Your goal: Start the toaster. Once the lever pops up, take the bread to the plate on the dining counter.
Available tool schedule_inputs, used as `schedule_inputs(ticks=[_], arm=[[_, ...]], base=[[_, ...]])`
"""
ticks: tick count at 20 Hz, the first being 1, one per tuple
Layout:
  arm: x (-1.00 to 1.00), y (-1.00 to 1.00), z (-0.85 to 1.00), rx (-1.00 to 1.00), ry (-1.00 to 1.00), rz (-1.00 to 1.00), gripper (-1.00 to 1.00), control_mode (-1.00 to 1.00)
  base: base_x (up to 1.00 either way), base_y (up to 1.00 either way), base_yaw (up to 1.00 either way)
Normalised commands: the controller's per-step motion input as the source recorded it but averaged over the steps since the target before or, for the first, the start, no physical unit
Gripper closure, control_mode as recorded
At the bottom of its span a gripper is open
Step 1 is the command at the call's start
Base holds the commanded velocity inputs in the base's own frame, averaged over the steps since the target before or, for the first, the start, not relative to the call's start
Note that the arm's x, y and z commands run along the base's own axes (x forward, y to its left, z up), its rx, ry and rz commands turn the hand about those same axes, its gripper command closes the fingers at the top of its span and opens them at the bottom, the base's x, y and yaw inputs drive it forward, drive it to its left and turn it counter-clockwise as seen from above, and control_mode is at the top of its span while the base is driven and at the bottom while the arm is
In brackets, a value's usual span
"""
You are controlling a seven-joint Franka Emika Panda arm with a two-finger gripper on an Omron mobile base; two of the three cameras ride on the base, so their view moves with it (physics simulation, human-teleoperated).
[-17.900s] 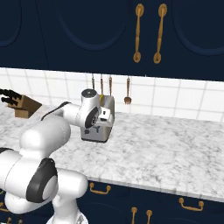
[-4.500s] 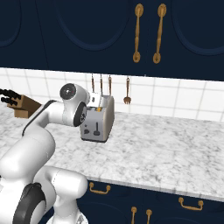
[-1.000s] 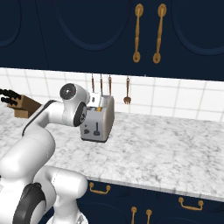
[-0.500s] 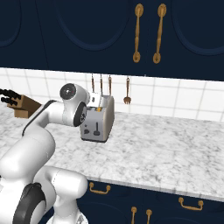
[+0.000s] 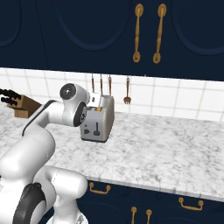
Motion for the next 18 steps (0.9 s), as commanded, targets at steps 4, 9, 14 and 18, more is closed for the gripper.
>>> schedule_inputs(ticks=[4, 9, 14, 18], arm=[[0.00, 0.00, 0.00, 0.00, 0.00, 0.00, -1.00, -1.00], [0.00, 0.00, 0.00, 0.00, 0.00, 0.00, -1.00, -1.00], [0.00, 0.00, 0.00, 0.00, 0.00, 0.00, -1.00, -1.00], [0.00, 0.00, 0.00, 0.00, 0.00, 0.00, -1.00, -1.00]], base=[[0.00, 0.00, 0.00], [0.00, 0.00, 0.00], [0.00, 0.00, 0.00], [0.00, 0.00, 0.00]])
